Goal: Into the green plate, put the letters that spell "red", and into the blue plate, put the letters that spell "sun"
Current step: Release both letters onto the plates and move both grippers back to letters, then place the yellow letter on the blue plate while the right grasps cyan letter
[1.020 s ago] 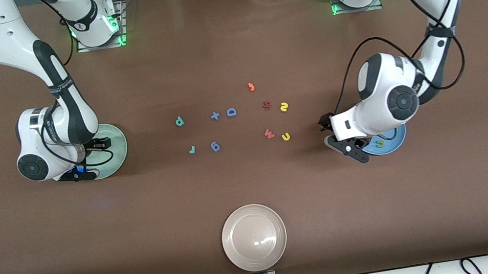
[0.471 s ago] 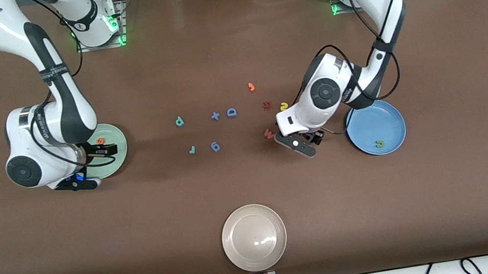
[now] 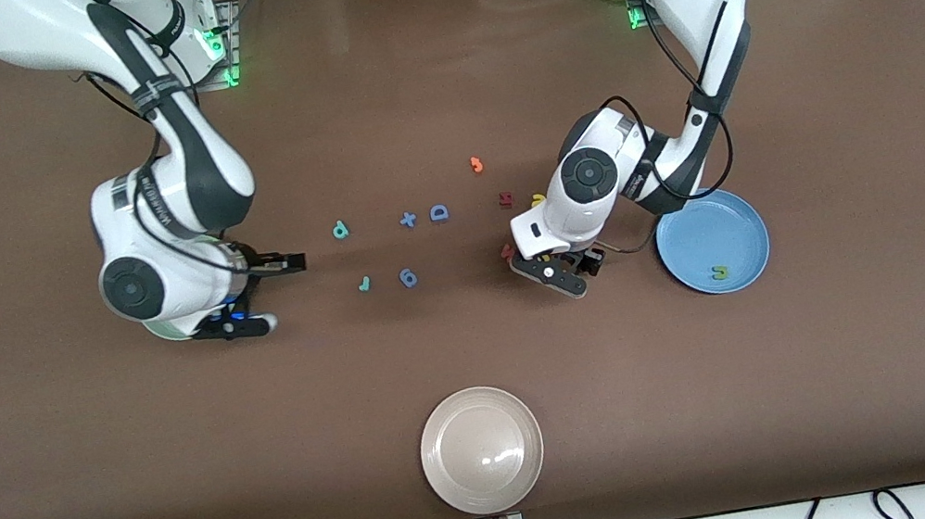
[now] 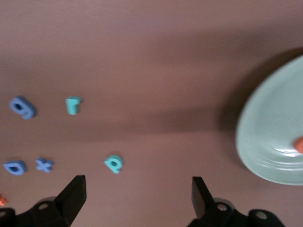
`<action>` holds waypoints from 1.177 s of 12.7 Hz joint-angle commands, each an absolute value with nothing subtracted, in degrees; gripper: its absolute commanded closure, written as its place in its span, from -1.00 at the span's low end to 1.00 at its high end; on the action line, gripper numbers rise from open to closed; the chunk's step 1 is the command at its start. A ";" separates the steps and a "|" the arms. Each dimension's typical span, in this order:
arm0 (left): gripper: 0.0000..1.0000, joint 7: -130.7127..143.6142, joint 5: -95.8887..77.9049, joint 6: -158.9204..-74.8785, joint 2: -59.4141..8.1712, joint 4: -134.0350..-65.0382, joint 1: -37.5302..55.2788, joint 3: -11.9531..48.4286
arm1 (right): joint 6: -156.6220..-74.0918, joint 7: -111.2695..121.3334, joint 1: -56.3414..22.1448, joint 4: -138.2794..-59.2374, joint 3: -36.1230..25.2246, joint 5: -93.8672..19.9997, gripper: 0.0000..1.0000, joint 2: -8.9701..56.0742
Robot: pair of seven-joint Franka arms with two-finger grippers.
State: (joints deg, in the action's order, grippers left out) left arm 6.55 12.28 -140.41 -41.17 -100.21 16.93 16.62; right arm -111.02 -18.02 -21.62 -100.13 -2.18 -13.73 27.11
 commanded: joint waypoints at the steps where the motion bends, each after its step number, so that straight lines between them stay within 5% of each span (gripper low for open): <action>1: -0.67 8.53 13.97 -141.68 -42.01 -100.28 18.54 16.44 | -118.09 -20.91 -22.06 -104.57 1.57 -14.41 -0.96 25.66; 3: -0.52 8.44 14.06 -141.68 -41.84 -101.15 18.63 16.44 | -125.82 -21.01 -22.23 -111.58 3.95 -14.41 -0.96 24.18; 5: 0.55 8.26 14.15 -141.59 -41.84 -101.95 18.46 16.44 | -132.16 -21.01 -22.41 -117.57 5.88 -14.33 -0.96 23.64; 6: 0.76 8.26 14.15 -141.59 -41.75 -101.87 18.37 16.44 | -134.28 -21.01 -22.76 -119.51 6.06 -14.15 -0.96 23.64; 9: 0.99 7.82 14.15 -141.24 -41.22 -101.78 17.58 16.44 | -135.53 -20.92 -24.25 -121.64 5.98 -13.80 -0.96 24.34; 15: 0.98 5.03 14.15 -134.57 -35.34 -100.81 13.72 16.52 | -138.33 -21.00 -26.28 -121.99 5.71 -13.62 -0.75 26.98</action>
State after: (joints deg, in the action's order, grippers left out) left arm 6.81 12.38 -137.87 -38.77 -99.95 15.18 16.35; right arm -136.52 -20.64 -25.74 -120.86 5.97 -13.71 26.90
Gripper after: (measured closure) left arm 0.692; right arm 0.106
